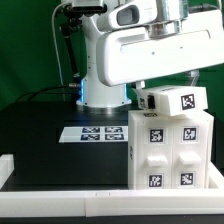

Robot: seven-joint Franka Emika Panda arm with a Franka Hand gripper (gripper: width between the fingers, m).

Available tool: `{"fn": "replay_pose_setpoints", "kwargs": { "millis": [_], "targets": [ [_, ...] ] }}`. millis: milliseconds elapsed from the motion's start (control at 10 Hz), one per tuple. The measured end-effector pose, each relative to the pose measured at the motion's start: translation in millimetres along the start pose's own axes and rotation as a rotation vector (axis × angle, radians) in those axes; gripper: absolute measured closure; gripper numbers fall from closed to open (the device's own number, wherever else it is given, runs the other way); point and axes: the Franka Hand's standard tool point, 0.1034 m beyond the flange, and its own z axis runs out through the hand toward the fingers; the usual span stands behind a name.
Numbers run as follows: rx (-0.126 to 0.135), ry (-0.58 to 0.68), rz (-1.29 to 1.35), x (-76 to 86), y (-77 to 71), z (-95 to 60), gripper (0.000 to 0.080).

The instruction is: Assemble cabinet

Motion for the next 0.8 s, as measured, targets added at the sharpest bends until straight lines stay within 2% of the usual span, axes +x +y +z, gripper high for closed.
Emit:
{"fn": "replay_pose_setpoints", "kwargs": {
  "millis": [500,800],
  "targets": [
    [0.000,0.000,0.020,0.0,-0.1,0.0,0.0253],
    [0.004,0.003,0.230,0.2,-0.8,0.2,0.0253]
  ]
}}
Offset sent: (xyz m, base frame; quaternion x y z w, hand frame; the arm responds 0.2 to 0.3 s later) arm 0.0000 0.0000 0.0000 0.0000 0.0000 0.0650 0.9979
